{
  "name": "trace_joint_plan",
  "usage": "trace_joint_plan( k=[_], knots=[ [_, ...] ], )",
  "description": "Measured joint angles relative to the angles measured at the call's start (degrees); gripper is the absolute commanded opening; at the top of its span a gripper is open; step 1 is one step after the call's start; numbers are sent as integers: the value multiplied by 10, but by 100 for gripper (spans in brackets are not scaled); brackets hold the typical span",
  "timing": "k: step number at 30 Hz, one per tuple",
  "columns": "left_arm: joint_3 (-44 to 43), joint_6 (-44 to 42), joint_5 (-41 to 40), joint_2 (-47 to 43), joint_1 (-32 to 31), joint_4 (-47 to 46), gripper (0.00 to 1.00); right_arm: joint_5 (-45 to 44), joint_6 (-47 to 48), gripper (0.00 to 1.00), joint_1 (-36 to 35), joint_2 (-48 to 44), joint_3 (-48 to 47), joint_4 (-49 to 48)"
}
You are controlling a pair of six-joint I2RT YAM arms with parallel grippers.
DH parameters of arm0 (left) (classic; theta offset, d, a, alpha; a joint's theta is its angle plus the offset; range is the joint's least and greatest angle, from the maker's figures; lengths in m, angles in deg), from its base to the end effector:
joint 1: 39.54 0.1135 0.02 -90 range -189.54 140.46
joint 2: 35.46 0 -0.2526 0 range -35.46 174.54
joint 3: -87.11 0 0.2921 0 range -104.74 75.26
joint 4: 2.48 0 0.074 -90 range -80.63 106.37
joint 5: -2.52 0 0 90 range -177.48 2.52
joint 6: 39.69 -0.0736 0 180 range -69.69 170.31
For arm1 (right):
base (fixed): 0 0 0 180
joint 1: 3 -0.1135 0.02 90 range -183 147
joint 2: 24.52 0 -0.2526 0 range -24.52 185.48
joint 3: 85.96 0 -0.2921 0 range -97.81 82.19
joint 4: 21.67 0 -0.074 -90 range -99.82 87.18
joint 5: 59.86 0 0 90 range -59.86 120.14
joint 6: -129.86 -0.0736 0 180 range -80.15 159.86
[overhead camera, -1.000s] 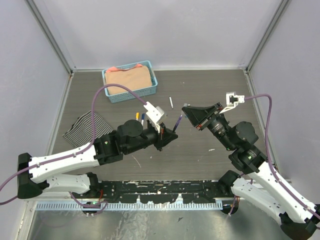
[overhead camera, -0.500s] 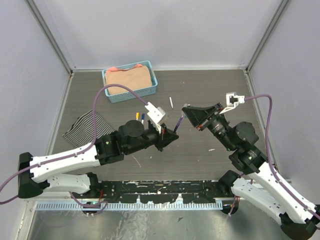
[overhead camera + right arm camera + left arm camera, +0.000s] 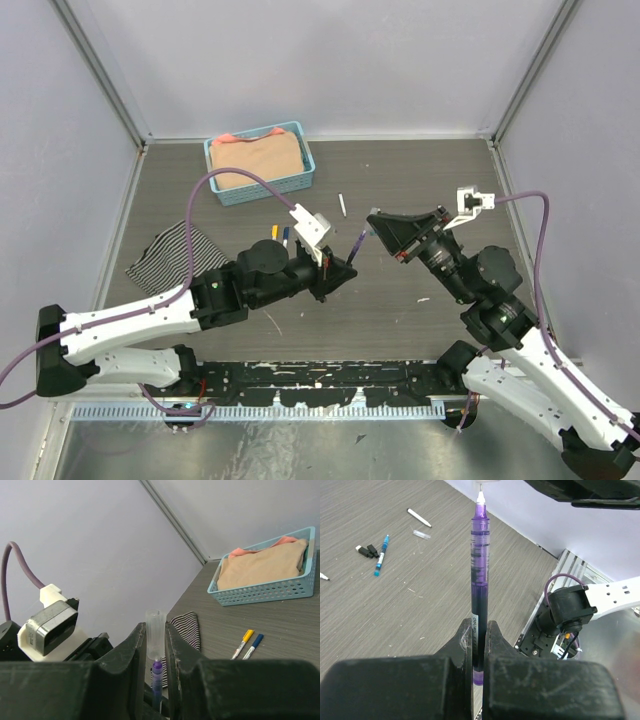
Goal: Insert the pens into the pen caps
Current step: Insert the pen cap onto the pen.
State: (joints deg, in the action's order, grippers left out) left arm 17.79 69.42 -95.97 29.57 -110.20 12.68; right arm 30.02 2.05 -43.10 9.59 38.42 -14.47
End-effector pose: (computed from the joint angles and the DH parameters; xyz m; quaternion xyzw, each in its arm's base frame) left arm 0.1258 -0.3255 0.3367 0.2918 0.7128 -0.4078 0.4903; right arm 0.1727 0.1452 0.3987 -0.0114 0.6134 0.4960 0.6145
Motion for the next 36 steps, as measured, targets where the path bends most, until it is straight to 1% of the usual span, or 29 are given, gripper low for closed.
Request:
trace_joint_plan(
  k=[17, 22, 36],
  knots=[
    [0, 0, -2, 0, 0, 0, 0, 0, 0, 0, 0, 1, 0, 0],
    [0, 0, -2, 0, 0, 0, 0, -12, -1, 0, 0, 1, 0, 0],
    [0, -1, -2, 0, 0, 0, 0, -15, -3, 0, 0, 17, 0, 0]
  ],
)
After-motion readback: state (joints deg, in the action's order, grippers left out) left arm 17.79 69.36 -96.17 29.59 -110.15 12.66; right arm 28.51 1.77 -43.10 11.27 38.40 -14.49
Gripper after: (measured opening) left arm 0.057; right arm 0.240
